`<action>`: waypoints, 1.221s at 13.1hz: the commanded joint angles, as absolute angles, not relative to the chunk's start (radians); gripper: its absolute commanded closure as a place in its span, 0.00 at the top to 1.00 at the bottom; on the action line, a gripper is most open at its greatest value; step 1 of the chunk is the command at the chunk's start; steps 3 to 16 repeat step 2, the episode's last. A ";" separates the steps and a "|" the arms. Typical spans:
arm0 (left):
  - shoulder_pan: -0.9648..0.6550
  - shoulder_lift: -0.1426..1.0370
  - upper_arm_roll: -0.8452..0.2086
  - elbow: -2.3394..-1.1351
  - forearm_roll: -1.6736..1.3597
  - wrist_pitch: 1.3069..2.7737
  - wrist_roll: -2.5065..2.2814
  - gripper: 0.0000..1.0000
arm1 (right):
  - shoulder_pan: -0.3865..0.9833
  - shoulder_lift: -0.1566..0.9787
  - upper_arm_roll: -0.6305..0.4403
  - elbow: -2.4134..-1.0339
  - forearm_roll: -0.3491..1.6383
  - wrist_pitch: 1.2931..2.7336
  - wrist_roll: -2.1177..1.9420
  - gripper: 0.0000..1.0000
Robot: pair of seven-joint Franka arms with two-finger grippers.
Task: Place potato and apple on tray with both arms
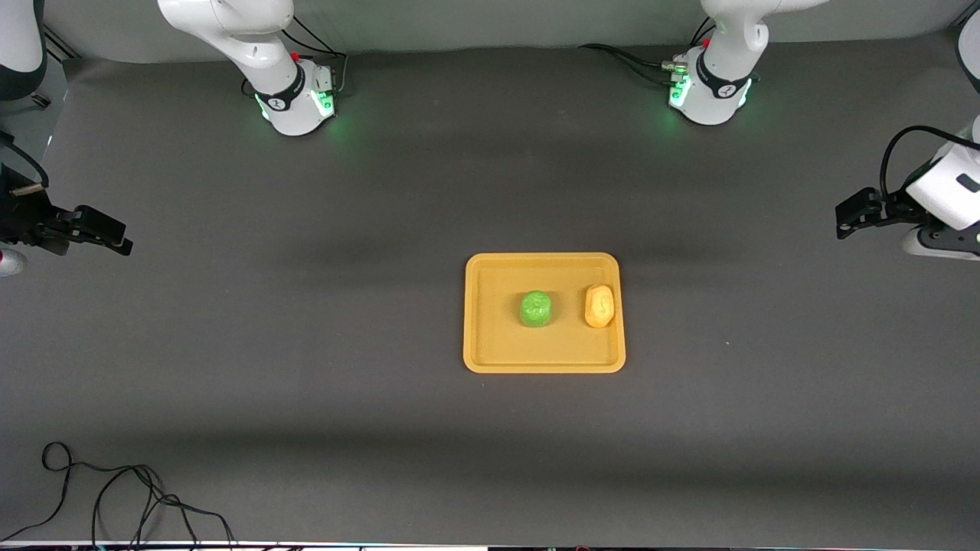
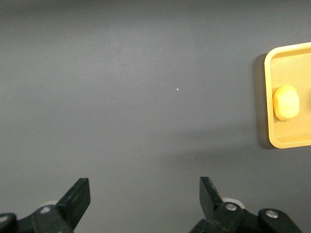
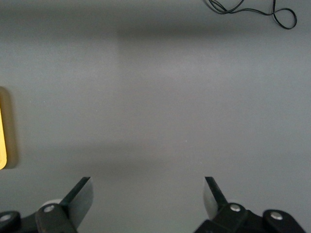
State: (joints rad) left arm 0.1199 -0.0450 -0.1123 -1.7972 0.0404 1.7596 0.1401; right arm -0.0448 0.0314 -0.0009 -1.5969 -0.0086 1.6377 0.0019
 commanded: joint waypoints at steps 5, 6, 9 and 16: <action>0.114 -0.040 -0.109 -1.787 0.034 1.744 0.153 1.00 | -0.048 0.006 -0.002 -1.618 0.011 1.637 -0.025 1.00; 0.114 -0.040 -0.109 -1.787 0.034 1.744 0.153 1.00 | -0.048 0.006 -0.002 -1.618 0.011 1.637 -0.025 1.00; 0.114 -0.040 -0.109 -1.787 0.034 1.744 0.153 1.00 | -0.048 0.006 -0.002 -1.618 0.011 1.637 -0.025 1.00; 0.114 -0.040 -0.109 -1.787 0.034 1.744 0.153 1.00 | -0.048 0.006 -0.002 -1.618 0.011 1.637 -0.025 1.00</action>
